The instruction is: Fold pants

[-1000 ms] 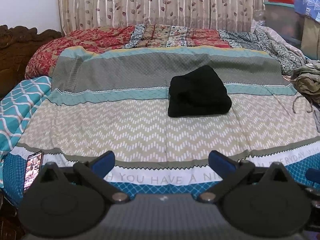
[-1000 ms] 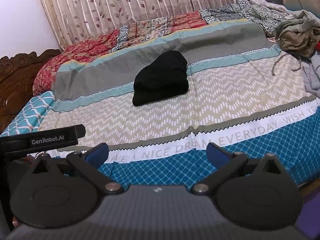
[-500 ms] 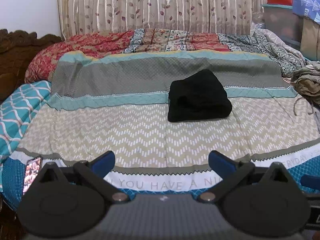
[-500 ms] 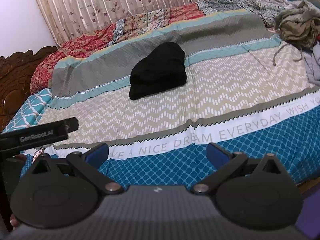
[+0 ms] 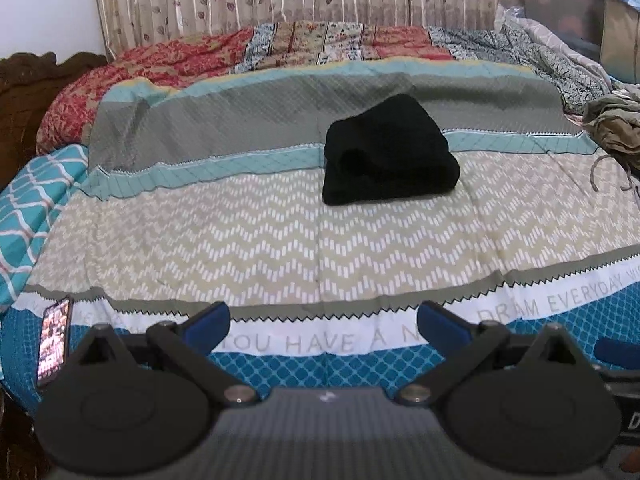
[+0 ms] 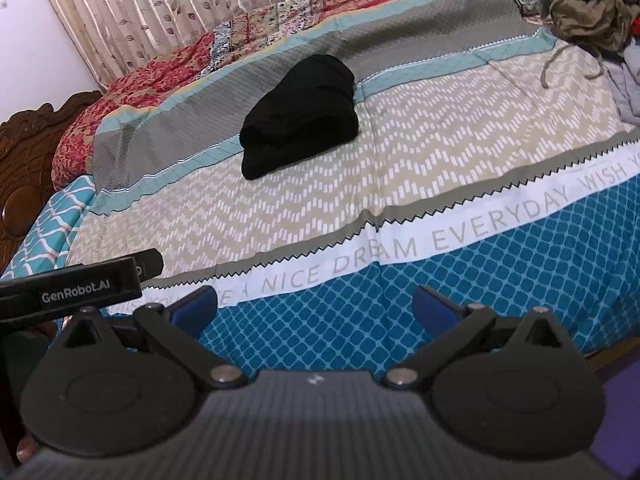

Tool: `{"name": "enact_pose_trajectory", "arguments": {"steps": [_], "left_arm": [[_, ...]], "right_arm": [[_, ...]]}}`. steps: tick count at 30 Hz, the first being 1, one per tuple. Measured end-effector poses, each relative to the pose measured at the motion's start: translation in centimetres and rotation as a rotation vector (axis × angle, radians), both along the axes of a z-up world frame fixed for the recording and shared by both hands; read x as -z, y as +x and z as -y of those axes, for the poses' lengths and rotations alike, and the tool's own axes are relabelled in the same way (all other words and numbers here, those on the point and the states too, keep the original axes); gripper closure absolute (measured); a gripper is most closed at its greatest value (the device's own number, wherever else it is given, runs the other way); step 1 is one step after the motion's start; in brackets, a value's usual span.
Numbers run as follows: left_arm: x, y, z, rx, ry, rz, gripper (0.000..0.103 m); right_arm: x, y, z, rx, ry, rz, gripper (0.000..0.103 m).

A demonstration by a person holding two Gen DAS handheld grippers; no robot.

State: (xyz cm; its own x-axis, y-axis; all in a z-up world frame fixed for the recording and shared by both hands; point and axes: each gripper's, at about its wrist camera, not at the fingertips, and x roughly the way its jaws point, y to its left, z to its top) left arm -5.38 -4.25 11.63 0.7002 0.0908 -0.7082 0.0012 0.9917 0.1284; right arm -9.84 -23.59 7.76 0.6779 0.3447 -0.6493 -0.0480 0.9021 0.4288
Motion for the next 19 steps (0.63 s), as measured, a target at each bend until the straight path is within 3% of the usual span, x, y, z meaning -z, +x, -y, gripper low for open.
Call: {"name": "enact_pose_trajectory", "arguments": {"steps": [10, 19], "left_arm": [[0.9, 0.6, 0.0, -0.013, 0.000, -0.044, 0.000], [1.1, 0.7, 0.2, 0.032, -0.030, -0.046, 0.000]], "right_arm": [[0.6, 0.3, 0.2, -0.004, 0.014, -0.026, 0.000], [0.8, 0.7, 0.3, -0.001, 0.013, -0.030, 0.000]]}}
